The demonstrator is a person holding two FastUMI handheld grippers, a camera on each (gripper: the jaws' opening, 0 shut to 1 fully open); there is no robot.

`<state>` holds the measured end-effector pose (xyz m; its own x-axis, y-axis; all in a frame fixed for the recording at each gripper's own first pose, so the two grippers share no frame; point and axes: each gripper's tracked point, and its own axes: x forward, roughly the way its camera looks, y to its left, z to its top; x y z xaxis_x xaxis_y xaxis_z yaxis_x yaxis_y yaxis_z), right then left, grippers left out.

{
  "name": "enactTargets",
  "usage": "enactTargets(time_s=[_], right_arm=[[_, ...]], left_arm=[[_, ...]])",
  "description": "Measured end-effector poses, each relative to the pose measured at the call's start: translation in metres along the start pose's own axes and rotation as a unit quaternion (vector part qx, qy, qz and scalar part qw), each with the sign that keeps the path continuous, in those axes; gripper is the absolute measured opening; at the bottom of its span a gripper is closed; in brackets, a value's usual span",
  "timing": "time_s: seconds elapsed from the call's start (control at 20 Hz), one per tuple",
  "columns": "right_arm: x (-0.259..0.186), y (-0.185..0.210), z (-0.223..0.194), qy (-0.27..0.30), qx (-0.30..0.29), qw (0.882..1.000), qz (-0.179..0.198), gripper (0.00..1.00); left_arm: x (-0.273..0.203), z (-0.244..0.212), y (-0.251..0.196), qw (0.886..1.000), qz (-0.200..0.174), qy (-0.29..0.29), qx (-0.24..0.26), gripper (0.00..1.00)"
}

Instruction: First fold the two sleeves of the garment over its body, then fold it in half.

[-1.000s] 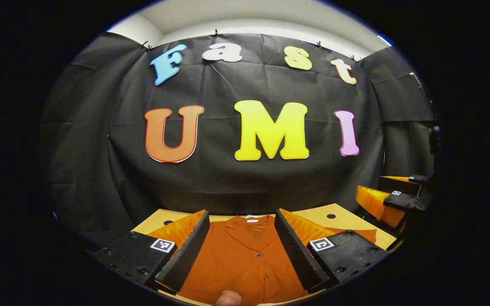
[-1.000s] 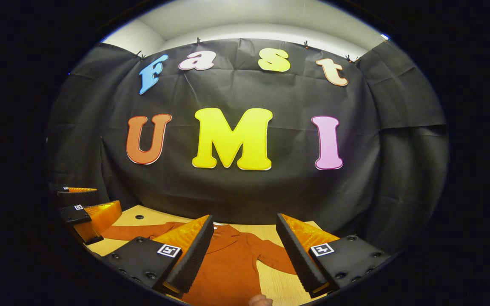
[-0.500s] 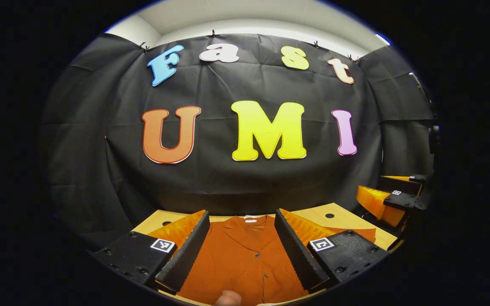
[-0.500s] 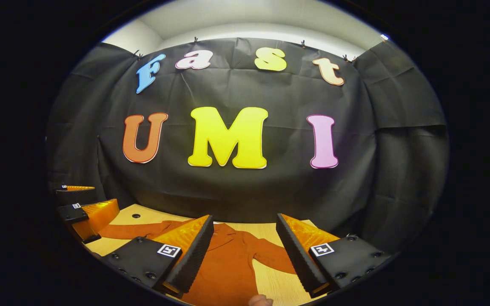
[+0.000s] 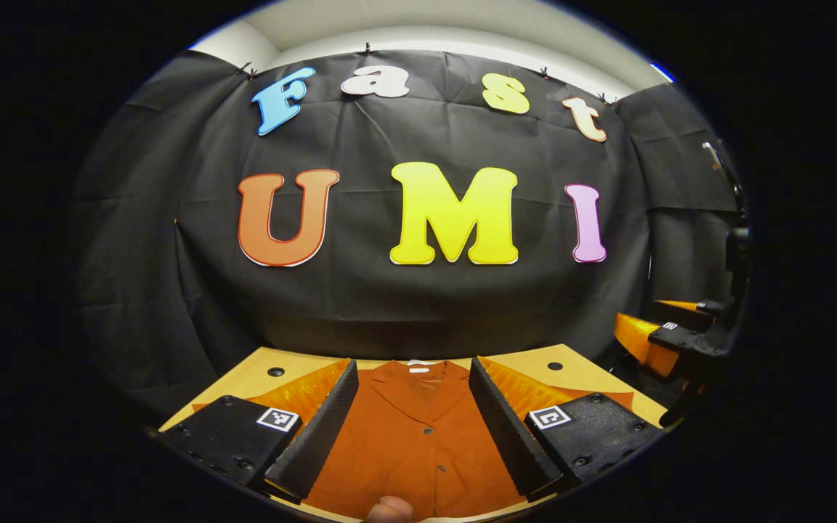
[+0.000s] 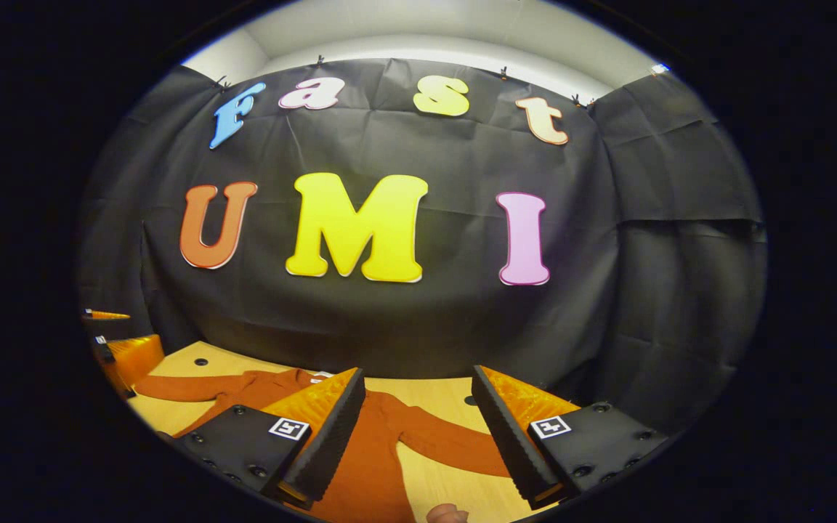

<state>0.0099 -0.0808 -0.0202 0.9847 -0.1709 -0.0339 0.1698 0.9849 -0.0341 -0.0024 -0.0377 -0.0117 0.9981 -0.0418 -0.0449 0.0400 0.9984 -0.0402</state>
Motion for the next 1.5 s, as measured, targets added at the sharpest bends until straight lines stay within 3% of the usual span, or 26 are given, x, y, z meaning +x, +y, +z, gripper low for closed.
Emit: enactTargets(time_s=[0.15,0.25,0.4,0.65,0.9,1.05,1.2,1.3,1.5], right_arm=[[0.024,-0.041,-0.039,0.047,-0.008,0.999,-0.026,0.94],[0.039,-0.078,-0.068,0.075,0.017,0.996,-0.048,0.95],[0.059,-0.134,-0.124,0.143,0.034,0.986,-0.081,0.95],[0.092,-0.214,-0.194,0.203,0.051,0.968,-0.137,0.95],[0.107,-0.244,-0.265,0.296,0.067,0.938,-0.165,0.94],[0.101,-0.254,-0.295,0.352,0.061,0.917,-0.18,0.94],[0.095,-0.249,-0.323,0.419,0.077,0.885,-0.186,0.94],[0.091,-0.246,-0.335,0.459,0.092,0.864,-0.187,0.95],[0.093,-0.244,-0.331,0.481,0.128,0.845,-0.194,0.91]], left_arm=[[0.0,-0.006,-0.019,1.0,-0.004,0.008,0.006,0.99],[0.002,-0.009,-0.032,1.0,-0.004,0.012,0.007,0.99],[0.007,-0.018,-0.05,0.999,0.006,0.027,0.021,0.99],[0.014,-0.039,-0.074,0.997,0.019,0.059,0.042,0.99],[0.02,-0.06,-0.089,0.996,0.006,0.084,0.024,0.99],[0.026,-0.053,-0.085,0.997,0.001,0.065,0.036,0.99],[0.032,-0.039,-0.078,0.998,-0.013,0.037,0.055,0.99],[0.034,-0.032,-0.07,0.998,-0.02,0.025,0.053,0.99],[0.04,-0.033,-0.052,0.999,-0.016,0.025,0.045,0.99]])
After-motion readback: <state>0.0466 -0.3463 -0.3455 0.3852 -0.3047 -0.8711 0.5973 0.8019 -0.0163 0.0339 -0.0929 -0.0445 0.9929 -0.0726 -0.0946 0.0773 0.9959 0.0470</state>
